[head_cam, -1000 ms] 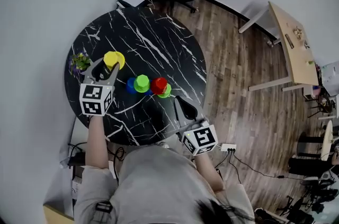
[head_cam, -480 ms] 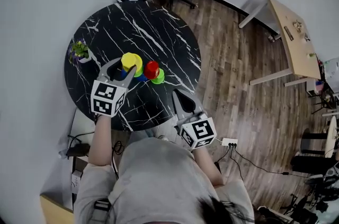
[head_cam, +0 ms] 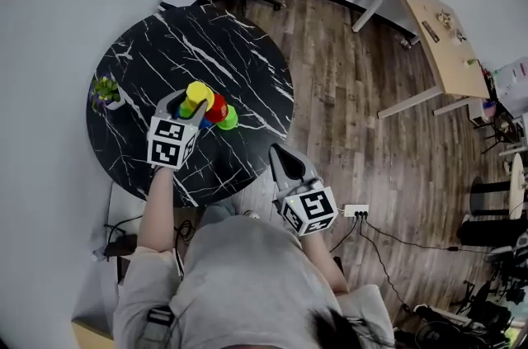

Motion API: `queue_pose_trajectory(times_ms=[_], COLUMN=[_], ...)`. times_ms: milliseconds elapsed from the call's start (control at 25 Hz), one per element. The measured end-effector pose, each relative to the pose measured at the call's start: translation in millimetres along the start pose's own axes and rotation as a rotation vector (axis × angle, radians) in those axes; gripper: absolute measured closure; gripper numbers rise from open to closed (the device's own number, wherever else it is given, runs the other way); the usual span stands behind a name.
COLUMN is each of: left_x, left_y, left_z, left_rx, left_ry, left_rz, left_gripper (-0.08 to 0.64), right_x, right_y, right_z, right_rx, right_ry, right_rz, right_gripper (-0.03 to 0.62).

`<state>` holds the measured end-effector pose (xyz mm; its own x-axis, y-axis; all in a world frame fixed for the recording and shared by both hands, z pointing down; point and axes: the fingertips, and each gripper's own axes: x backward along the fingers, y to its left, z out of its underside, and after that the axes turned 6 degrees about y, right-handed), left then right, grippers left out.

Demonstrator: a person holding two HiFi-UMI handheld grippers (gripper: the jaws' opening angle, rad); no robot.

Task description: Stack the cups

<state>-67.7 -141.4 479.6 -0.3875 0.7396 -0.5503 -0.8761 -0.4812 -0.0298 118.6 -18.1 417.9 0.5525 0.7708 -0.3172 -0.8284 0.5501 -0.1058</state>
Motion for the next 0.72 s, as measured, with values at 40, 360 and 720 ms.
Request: queue_pose_trajectory(times_ms=[40, 360, 720], left_x=[-3.1, -14.6, -13.5], left_y=[0.4, 0.5, -2.7], left_z=[1.1, 6.9, 6.3], left_rx=[-0.004, 0.012, 0.022], left_ry=[0.007, 0.02, 0.013], left_rz=[-0.002, 0.026, 0.052], left_gripper=[0.305, 0.301, 0.278], right_x=[1.6, 1.8, -2.9], right_y=[-1.8, -8.5, -6.2], right_z=[0.3, 1.5, -0.8], right_rx=[-0.002, -0.015, -0.013], right_ry=[0.0, 0.006, 0.006], right_rz=[0.007, 0.036, 0.029], right_gripper=[0.589, 0.589, 0.589])
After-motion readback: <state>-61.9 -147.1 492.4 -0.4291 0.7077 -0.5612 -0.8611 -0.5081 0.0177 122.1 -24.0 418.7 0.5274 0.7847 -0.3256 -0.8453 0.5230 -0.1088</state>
